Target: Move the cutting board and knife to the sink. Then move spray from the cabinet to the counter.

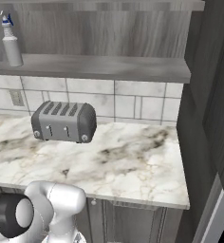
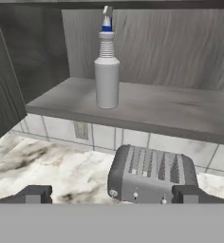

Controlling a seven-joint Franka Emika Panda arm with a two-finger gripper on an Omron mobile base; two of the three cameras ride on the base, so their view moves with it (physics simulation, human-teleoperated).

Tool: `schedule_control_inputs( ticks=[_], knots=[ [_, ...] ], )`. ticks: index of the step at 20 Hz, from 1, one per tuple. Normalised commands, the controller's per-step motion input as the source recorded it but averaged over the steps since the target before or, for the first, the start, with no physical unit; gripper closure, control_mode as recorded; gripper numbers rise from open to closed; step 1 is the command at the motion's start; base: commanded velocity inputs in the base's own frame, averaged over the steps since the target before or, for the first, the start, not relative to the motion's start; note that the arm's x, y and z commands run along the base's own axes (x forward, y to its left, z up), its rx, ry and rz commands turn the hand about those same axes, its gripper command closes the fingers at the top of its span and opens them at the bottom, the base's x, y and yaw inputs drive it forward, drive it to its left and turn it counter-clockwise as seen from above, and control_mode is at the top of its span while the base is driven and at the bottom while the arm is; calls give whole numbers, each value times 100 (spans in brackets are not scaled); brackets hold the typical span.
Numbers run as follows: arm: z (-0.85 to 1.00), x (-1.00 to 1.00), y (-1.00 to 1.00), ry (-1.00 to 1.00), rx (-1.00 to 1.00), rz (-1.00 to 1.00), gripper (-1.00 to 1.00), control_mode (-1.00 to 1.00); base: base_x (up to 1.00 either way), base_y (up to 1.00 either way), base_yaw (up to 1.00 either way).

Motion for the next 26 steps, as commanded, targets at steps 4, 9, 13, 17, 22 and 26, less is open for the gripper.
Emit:
schedule_control_inputs(
  ticks=[4,9,13,17,22,26],
  knots=[
    [10,29,21,-9,6,0,-100,-100,0,0,0],
    [0,58,26,-3,2,0,-100,-100,0,0,0],
    [0,81,43,0,0,0,-100,-100,0,0,0],
    [0,78,39,-3,-1,0,-100,-100,0,0,0],
    [0,68,31,0,-9,-1,-100,-100,0,0,0],
    [0,48,11,0,-7,-1,-100,-100,0,0,0]
  ],
)
